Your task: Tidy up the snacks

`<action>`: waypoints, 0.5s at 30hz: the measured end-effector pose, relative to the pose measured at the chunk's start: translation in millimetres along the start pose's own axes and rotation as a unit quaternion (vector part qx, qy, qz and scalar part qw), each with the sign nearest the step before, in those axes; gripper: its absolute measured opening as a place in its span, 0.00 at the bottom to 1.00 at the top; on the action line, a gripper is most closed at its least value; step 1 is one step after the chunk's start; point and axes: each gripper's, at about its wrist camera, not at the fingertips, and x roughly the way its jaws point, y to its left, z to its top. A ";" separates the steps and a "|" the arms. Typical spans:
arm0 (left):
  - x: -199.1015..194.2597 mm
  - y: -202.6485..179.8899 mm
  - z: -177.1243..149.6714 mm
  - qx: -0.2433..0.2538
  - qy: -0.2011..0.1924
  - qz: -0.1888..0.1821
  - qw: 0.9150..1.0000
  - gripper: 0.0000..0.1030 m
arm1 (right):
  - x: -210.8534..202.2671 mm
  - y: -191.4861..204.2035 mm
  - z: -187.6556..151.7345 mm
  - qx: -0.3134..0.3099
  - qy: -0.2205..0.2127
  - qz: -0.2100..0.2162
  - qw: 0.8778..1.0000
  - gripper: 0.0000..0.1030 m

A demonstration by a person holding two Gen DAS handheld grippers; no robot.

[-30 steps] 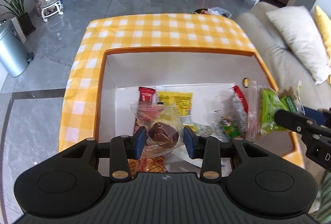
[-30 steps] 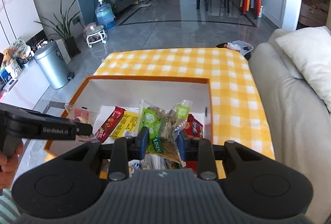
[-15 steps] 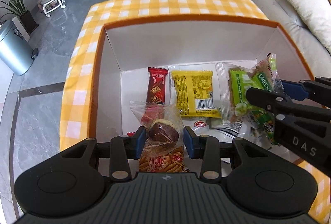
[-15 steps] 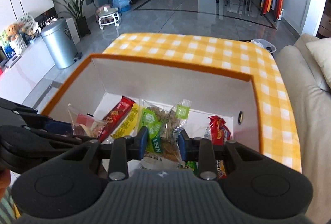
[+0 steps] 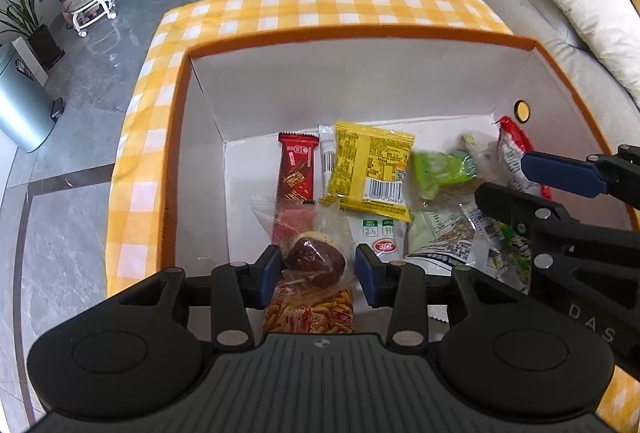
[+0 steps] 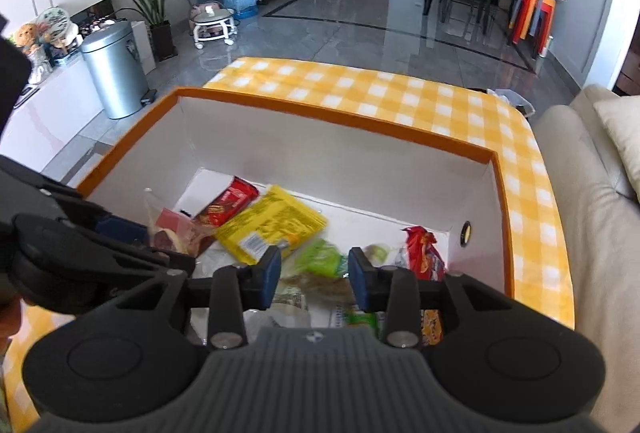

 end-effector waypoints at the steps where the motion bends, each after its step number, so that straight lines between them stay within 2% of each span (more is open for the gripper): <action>1: -4.3 0.3 -0.4 0.001 -0.006 -0.002 1.000 0.51 | -2.1 0.3 0.7 -0.001 -0.001 -0.001 1.000 0.36; 4: -19.4 2.1 -3.3 -0.003 -0.026 -0.010 1.000 0.63 | -9.6 2.7 3.9 -0.003 -0.004 -0.010 1.000 0.44; 6: -30.8 3.6 -3.8 -0.008 -0.045 -0.011 0.999 0.64 | -15.8 3.5 6.2 0.000 -0.006 -0.014 1.000 0.53; 9: -52.7 7.1 -7.0 -0.018 -0.079 -0.013 0.997 0.65 | -30.2 1.3 8.3 0.006 -0.016 -0.028 0.999 0.58; 11: -68.1 8.4 -10.7 -0.023 -0.104 -0.018 0.994 0.65 | -41.7 -0.7 8.5 0.013 -0.025 -0.036 0.999 0.65; 15: -99.8 9.5 -17.7 -0.033 -0.163 -0.011 0.986 0.65 | -66.7 -2.0 5.9 0.016 -0.042 -0.046 0.998 0.67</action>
